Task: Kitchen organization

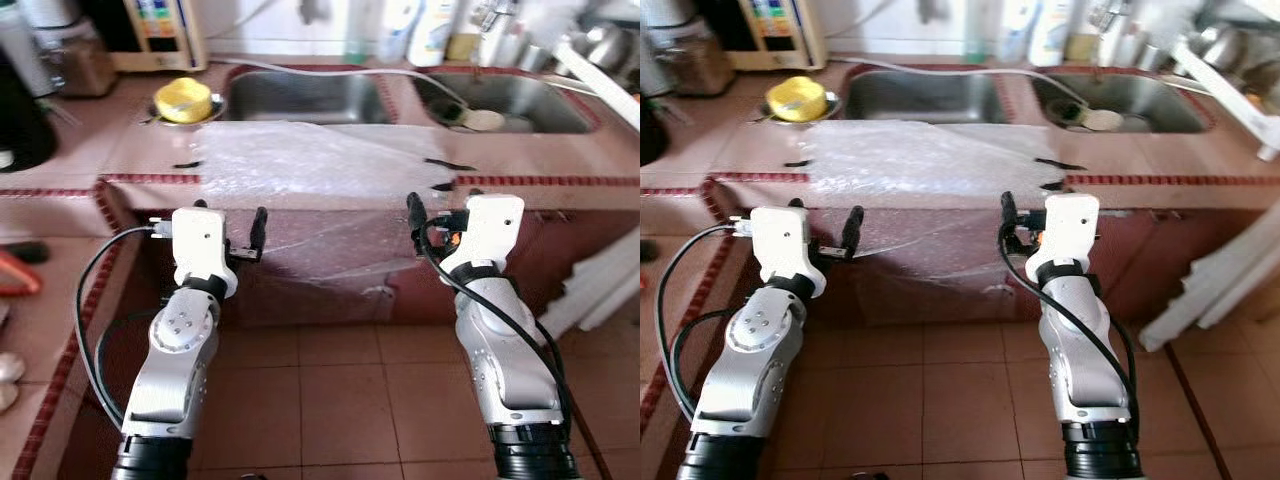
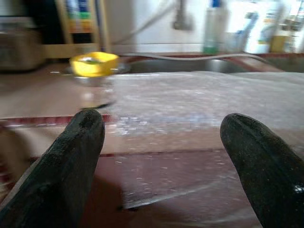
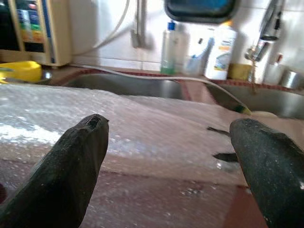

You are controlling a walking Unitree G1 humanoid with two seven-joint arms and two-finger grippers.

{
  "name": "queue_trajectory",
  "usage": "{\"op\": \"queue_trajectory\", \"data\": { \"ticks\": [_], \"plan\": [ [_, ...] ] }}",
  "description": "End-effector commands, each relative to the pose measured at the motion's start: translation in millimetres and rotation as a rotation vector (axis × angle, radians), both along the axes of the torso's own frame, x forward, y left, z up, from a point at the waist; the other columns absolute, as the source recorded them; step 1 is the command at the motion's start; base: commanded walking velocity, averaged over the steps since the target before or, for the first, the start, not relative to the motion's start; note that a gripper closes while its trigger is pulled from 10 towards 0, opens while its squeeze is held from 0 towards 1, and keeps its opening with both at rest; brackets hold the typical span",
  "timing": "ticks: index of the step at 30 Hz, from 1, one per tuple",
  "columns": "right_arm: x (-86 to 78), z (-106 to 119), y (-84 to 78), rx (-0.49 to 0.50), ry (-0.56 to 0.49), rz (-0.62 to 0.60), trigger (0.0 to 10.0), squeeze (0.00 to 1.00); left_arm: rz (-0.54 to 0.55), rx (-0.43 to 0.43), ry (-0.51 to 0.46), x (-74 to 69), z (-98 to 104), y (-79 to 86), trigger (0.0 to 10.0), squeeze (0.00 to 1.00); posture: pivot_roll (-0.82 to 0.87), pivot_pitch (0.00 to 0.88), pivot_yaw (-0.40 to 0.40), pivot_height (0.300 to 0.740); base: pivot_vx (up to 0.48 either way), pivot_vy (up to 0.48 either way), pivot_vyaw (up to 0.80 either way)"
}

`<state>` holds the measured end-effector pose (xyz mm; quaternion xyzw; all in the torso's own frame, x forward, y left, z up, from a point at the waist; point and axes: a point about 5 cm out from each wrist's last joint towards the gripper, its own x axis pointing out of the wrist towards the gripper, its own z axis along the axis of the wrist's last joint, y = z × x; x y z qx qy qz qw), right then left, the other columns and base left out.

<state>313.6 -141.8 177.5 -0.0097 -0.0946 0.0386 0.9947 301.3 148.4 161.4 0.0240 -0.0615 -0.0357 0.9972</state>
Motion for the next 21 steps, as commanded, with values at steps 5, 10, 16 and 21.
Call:
{"op": "queue_trajectory", "data": {
  "ticks": [5, 10, 16, 21],
  "plan": [
    [3.3, 2.1, -4.3, 0.012, 0.011, -0.002, 10.0, 0.0, -0.006, -0.012, -0.003, -2.5, 2.2, -2.3, 10.0, 0.0, -0.01, 0.068, -0.039, 0.74, 0.0, 0.0, 0.0],
    [4.0, 2.0, -1.5, 0.006, 0.009, 0.008, 10.0, 0.0, -0.031, -0.03, -0.002, -0.9, 1.8, -5.1, 10.0, 0.0, -0.01, 0.053, -0.038, 0.74, 0.0, 0.0, 0.0],
    [4.6, 3.3, -1.7, 0.007, 0.003, 0.004, 10.0, 0.0, -0.039, -0.043, 0.002, -0.8, 1.4, -6.9, 10.0, 0.0, -0.02, 0.053, -0.032, 0.74, 0.0, 0.0, 0.0],
    [3.9, 1.7, -3.1, 0.011, 0.006, -0.003, 10.0, 0.0, -0.041, -0.05, 0.007, -1.4, 0.9, -6.6, 10.0, 0.0, -0.02, 0.057, -0.028, 0.74, 0.0, 0.0, 0.0]
  ]
}}
